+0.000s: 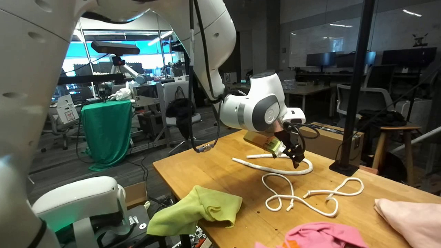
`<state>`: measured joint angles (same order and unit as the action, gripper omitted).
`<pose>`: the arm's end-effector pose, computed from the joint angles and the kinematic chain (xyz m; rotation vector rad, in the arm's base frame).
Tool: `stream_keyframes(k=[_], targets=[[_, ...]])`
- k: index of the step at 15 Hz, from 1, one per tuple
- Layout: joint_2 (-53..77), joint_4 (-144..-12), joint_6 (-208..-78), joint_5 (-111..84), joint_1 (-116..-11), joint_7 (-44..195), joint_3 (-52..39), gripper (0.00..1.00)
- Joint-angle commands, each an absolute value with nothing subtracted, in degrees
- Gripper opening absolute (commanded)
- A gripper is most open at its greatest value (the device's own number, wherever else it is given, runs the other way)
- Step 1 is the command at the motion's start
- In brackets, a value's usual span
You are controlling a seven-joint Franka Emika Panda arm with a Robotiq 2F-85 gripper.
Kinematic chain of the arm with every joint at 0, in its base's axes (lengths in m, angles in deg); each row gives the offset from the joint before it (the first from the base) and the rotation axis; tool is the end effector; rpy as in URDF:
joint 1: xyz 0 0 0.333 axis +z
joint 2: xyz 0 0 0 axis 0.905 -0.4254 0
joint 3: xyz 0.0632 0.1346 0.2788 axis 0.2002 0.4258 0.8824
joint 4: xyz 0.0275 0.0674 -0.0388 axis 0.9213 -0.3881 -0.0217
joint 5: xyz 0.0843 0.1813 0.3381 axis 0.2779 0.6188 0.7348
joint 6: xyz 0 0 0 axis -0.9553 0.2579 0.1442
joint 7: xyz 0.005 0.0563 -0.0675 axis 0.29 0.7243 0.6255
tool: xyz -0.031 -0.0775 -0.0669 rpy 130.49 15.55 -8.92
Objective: Pick up the clothes from the table and put them around the table.
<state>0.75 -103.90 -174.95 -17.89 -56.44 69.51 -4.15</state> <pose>0.6159 0.0828 0.2342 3.0815 0.0819 0.5603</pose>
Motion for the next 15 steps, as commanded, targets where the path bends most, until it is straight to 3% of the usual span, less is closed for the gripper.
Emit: stream_keyframes(k=[1,15], targets=[[-1.28,-100.08,-174.42,-15.43,-57.83,73.18,-1.91,1.00],[-8.88,-90.08,-167.26,-14.78,-56.99,72.44,-3.00,1.00]])
